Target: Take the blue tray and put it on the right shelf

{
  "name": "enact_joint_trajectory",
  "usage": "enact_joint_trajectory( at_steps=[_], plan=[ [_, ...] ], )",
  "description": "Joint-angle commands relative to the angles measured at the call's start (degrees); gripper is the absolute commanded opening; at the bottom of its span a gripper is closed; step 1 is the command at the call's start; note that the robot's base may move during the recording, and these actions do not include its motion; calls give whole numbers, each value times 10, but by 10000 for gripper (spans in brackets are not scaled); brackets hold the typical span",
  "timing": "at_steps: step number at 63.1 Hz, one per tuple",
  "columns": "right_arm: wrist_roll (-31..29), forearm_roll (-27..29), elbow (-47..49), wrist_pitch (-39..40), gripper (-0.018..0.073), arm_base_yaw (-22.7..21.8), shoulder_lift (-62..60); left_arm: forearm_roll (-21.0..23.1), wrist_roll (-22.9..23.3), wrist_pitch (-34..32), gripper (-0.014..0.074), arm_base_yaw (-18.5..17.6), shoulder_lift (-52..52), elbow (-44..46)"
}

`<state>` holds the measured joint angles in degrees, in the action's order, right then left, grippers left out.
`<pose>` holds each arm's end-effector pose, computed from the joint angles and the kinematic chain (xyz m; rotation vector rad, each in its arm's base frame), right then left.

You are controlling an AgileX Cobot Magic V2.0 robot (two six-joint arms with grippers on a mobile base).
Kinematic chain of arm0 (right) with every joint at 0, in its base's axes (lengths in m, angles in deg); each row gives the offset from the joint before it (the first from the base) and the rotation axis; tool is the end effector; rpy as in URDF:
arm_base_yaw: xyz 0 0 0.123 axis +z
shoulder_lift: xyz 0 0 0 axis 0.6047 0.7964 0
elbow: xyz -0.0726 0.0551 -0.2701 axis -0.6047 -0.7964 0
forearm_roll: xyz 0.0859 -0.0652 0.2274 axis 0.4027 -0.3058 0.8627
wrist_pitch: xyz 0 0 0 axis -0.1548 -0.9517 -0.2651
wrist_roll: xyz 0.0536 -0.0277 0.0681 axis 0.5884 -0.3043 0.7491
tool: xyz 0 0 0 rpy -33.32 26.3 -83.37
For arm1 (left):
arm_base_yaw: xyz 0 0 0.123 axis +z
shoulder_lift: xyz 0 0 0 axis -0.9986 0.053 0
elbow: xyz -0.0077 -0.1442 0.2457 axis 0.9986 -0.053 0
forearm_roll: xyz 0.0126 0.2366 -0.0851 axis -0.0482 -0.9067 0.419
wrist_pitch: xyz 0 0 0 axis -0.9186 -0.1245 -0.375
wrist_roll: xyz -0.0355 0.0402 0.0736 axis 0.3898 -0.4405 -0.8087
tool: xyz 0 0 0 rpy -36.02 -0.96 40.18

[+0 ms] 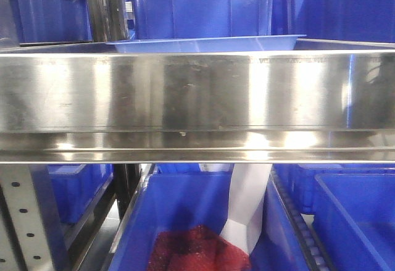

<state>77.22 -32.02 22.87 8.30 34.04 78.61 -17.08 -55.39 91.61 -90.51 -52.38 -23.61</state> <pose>0.0568 -0.0032 0.1973 0.1155 1.5721 0.0275 0.0568 -0.0043 0.1980 0.0017 1.5714 -0.1096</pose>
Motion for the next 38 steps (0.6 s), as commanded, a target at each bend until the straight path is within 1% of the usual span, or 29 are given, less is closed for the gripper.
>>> enact_joint_trajectory(
  at_steps=[1,38],
  plan=[
    [-7,0,13,57,51,-4,-12,5,-2,-52,-48,1,-7,-18],
    [-7,0,13,57,51,-4,-12,5,-2,-52,-48,1,-7,-18]
  ],
)
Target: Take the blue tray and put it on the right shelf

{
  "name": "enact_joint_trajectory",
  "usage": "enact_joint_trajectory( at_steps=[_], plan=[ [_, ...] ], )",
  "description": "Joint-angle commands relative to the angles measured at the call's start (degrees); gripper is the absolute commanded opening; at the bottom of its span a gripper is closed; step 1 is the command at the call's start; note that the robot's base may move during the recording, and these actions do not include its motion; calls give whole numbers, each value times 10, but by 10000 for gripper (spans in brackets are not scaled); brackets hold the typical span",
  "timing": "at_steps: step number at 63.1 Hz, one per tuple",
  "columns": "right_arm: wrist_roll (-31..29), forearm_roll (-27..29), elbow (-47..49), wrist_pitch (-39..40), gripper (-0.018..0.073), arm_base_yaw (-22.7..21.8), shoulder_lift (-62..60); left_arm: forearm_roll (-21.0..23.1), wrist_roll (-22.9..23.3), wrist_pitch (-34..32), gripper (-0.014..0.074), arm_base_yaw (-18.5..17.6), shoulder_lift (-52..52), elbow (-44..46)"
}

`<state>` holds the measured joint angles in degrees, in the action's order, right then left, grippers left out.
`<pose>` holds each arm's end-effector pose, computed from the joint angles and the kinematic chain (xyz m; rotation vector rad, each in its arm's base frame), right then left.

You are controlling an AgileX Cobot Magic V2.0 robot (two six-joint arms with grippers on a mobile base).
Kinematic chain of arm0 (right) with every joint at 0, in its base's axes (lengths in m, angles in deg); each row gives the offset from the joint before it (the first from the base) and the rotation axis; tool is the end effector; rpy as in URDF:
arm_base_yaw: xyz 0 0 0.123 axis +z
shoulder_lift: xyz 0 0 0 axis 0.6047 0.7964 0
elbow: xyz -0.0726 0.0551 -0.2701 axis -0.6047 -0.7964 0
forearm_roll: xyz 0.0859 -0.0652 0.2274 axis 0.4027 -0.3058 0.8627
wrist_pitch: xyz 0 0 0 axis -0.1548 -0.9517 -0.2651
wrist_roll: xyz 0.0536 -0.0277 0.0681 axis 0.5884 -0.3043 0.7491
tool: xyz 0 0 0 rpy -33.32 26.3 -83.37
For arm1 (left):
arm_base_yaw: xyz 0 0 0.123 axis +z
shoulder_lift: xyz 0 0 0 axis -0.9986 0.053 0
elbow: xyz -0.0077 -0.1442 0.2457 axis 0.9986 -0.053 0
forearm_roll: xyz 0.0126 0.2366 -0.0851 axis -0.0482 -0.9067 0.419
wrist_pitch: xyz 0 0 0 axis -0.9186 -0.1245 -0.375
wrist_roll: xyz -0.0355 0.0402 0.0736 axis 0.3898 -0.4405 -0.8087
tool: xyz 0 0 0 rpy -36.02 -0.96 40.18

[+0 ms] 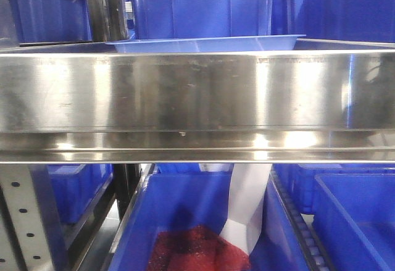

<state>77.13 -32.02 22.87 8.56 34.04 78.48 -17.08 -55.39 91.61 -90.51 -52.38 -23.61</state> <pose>0.0566 -0.0032 0.1978 0.1138 1.5654 0.0263 0.0568 -0.0043 0.1980 0.0017 1.5714 -0.1096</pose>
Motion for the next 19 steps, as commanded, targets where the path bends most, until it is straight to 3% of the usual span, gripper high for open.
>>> enact_joint_trajectory(
  at_steps=[1,19],
  plan=[
    [-6,0,13,54,51,-4,-11,5,-2,-52,-48,1,-7,-18],
    [-6,0,13,54,51,-4,-11,5,-2,-52,-48,1,-7,-18]
  ],
)
